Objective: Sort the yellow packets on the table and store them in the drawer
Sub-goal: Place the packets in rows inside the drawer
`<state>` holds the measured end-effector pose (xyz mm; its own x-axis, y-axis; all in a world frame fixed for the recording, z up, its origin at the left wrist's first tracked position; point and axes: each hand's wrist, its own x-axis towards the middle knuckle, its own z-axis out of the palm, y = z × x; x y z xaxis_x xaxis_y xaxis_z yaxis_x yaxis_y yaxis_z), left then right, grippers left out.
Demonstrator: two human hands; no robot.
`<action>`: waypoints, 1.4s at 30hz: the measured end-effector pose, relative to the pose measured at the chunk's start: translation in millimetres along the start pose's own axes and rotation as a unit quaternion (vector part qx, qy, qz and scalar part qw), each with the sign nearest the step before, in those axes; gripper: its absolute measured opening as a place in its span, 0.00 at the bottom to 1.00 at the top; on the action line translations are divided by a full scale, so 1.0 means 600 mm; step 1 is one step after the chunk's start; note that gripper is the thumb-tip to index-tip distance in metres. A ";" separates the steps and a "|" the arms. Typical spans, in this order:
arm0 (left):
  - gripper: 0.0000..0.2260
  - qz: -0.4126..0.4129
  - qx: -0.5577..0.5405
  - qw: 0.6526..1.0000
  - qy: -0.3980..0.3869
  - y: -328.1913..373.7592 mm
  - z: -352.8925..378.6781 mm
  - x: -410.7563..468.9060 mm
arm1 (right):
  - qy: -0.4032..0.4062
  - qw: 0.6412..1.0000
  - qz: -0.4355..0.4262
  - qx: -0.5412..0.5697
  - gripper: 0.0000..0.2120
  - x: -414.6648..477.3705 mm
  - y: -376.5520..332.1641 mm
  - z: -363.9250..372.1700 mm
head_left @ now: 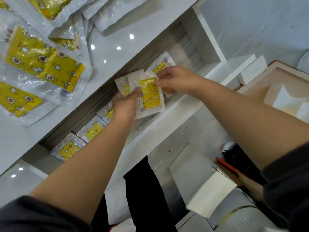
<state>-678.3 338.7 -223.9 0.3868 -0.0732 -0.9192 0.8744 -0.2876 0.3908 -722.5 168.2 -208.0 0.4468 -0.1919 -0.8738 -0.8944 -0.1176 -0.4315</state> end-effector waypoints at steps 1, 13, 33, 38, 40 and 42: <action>0.05 -0.002 -0.006 1.000 -0.001 0.001 0.010 0.000 | 0.004 1.000 0.001 0.031 0.05 0.000 0.002 -0.002; 0.14 -0.070 -0.060 0.996 -0.007 0.002 0.064 0.039 | 0.229 0.926 -0.060 -0.295 0.11 0.066 0.009 -0.139; 0.14 0.225 0.381 0.892 -0.089 0.029 0.128 0.017 | 0.224 0.932 -0.012 -0.286 0.08 0.025 0.018 -0.129; 0.30 0.378 0.757 0.518 -0.125 -0.006 0.124 0.047 | 0.322 0.844 -0.028 -0.427 0.17 0.008 0.025 -0.114; 0.32 0.373 0.805 0.446 -0.121 -0.012 0.124 0.055 | 0.318 0.831 -0.072 -0.452 0.26 0.008 0.024 -0.095; 0.33 0.365 0.824 0.419 -0.110 -0.011 0.125 0.056 | 0.286 0.833 -0.080 -0.466 0.30 0.017 0.026 -0.076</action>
<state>-692.8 266.3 -260.9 0.1801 -0.7510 -0.6352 -0.9132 -0.3677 0.1758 -731.2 119.8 -213.7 0.7332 -0.5027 -0.4579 -0.5373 -0.8410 0.0630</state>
